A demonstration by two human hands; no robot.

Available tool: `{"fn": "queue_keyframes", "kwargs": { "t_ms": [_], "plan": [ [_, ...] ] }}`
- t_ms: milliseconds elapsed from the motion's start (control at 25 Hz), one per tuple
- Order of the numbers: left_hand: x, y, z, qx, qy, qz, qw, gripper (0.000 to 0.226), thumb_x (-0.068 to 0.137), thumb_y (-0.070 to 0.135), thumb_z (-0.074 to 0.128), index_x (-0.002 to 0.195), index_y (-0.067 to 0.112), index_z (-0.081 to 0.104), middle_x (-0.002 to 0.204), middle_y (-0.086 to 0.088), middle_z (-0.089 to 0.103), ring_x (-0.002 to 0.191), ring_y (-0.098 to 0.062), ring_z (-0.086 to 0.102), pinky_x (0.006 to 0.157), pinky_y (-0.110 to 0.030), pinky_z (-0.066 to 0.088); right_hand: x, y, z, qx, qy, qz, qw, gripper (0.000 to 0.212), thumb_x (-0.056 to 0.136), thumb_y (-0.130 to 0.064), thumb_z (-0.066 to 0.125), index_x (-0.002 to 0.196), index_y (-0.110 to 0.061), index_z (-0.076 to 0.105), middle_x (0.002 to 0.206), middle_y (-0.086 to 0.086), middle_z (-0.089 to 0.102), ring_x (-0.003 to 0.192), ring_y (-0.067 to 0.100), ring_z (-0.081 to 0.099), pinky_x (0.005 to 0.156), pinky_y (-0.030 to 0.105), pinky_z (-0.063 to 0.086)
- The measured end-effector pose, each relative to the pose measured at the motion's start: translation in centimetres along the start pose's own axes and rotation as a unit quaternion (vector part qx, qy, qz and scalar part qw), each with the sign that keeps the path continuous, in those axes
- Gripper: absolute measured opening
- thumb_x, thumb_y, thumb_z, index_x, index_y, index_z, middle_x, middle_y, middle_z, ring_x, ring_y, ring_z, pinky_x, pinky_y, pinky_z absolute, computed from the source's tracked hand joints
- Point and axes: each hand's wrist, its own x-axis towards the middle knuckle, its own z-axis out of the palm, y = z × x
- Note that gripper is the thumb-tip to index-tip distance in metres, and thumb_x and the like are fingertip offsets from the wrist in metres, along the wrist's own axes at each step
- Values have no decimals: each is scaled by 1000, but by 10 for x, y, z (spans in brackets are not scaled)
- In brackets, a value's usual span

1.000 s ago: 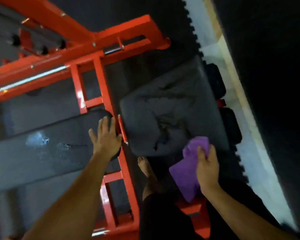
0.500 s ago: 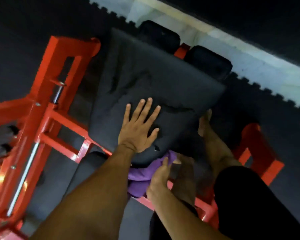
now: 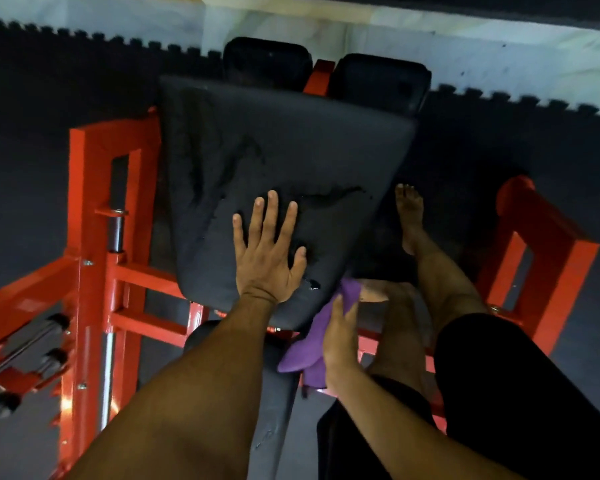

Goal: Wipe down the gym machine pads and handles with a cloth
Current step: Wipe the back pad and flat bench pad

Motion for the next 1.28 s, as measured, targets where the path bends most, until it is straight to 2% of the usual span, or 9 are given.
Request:
{"fn": "queue_keyframes", "kwargs": {
  "t_ms": [280, 400, 560, 760, 800, 920, 1040, 1120, 1280],
  "plan": [
    [0, -1, 2, -6, 6, 2, 1000, 77, 96, 49, 41, 164, 22, 19, 172, -11, 11, 159, -30, 11, 125, -64, 9, 20, -65, -14, -53, 77, -137, 986, 46, 109, -33, 38, 154, -23, 31, 143, 8, 48, 126, 24, 50, 98, 30, 37],
    [0, -1, 2, -14, 8, 0, 1000, 79, 94, 50, 43, 164, 24, 16, 172, -9, 10, 159, -29, 10, 124, -65, 10, -2, -58, -22, -71, 56, -104, 990, 56, 108, -39, 35, 160, -23, 19, 159, 10, 34, 141, 30, 40, 112, 36, 33],
    [-1, 0, 2, -13, 17, 0, 1000, 78, 94, 49, 41, 164, 24, 17, 172, -10, 13, 159, -29, 12, 124, -64, 10, 32, -107, -8, 35, 147, -190, 970, 50, 108, -31, 41, 155, -15, 33, 156, 11, 41, 141, 27, 41, 118, 39, 30],
    [-1, 1, 3, -12, 26, 1, 1000, 77, 95, 49, 40, 164, 22, 20, 172, -10, 11, 159, -30, 11, 124, -64, 9, 89, -244, -24, 11, 174, -293, 940, 24, 105, -24, 43, 124, -14, 55, 103, -1, 62, 95, 17, 58, 74, 20, 46],
    [-1, 1, 2, -11, 25, 0, 1000, 77, 95, 49, 40, 164, 22, 21, 172, -11, 11, 159, -30, 11, 124, -65, 10, 90, -254, -27, 7, 158, -294, 943, 25, 104, -27, 43, 124, -18, 55, 102, -3, 62, 95, 17, 58, 76, 20, 48],
    [-1, 0, 2, -9, 17, -3, 1000, 78, 94, 49, 41, 164, 22, 21, 172, -10, 11, 159, -30, 12, 124, -65, 11, 61, -199, -19, -23, 149, -318, 936, 42, 106, -27, 46, 147, -18, 43, 140, 5, 54, 124, 17, 51, 103, 18, 34],
    [0, 0, 4, -6, 19, -1, 1000, 78, 95, 49, 39, 164, 23, 17, 172, -11, 12, 159, -30, 12, 124, -65, 11, 6, -98, 2, -107, 131, -389, 906, 45, 100, -1, 53, 145, -6, 44, 150, 5, 39, 134, 7, 39, 101, -4, 22],
    [-2, -1, 5, -7, 22, 3, 1000, 77, 96, 49, 38, 164, 23, 17, 172, -11, 12, 159, -30, 12, 124, -65, 11, 5, -100, 6, -76, 136, -398, 904, 41, 98, 3, 52, 138, -7, 49, 142, 6, 43, 125, 6, 44, 99, -1, 29],
    [-1, -1, 5, -12, 29, 5, 1000, 77, 96, 49, 38, 164, 23, 17, 172, -11, 11, 159, -29, 9, 125, -63, 7, 46, -193, -5, 0, 191, -412, 891, 24, 100, -5, 45, 121, -16, 52, 113, -2, 52, 92, -5, 50, 84, 12, 36]
  ]
}}
